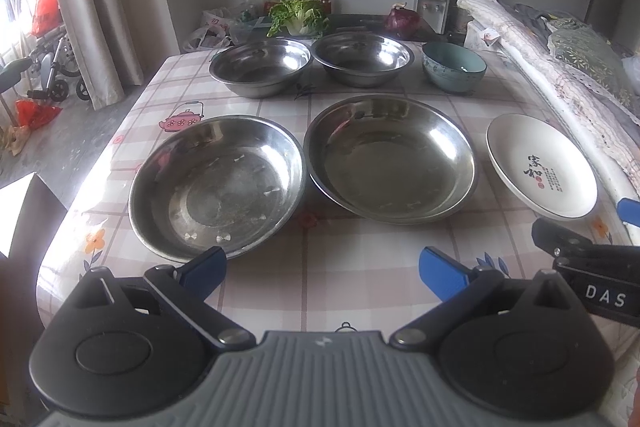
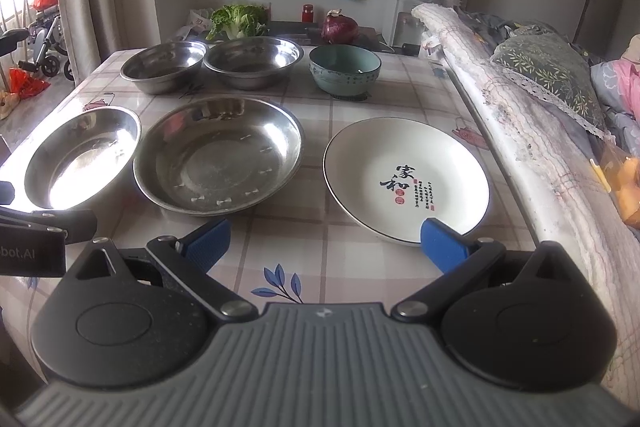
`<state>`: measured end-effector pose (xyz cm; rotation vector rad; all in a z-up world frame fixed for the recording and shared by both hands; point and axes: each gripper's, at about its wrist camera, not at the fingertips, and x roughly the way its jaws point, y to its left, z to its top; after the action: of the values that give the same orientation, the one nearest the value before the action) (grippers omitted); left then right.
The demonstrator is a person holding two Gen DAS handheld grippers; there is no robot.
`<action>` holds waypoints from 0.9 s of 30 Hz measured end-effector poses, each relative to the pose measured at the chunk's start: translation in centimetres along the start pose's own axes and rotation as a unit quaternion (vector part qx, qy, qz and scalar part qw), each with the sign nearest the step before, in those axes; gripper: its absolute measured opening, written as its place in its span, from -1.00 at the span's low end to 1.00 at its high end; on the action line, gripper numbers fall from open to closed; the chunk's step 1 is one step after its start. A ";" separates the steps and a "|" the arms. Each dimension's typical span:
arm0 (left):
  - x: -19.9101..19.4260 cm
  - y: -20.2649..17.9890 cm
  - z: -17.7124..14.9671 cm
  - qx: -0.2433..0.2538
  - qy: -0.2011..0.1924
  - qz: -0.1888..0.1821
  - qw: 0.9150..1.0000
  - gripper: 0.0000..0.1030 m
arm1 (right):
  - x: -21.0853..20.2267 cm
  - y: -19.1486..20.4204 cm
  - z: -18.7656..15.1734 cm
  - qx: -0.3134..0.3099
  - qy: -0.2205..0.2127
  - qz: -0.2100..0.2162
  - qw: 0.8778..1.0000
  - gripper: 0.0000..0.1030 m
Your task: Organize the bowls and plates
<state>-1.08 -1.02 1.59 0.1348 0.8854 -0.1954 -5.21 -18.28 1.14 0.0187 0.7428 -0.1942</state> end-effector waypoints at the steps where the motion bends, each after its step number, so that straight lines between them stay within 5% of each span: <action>1: 0.0 0.0 0.0 -0.001 0.000 0.001 1.000 1.00 | 0.0 0.1 0.0 -0.001 0.000 0.001 1.000 0.98; 18: 0.6 2.3 1.8 -0.013 -0.009 0.000 1.000 1.00 | 1.4 1.1 1.3 -0.004 0.004 0.016 1.000 0.98; 27: 3.4 6.6 7.8 -0.024 -0.025 0.010 0.999 1.00 | 4.2 0.6 7.4 0.015 -0.057 0.102 0.993 0.98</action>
<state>8.38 3.50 4.01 0.0934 0.8384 -0.1587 2.86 -19.00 3.78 0.1108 0.6190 -0.0101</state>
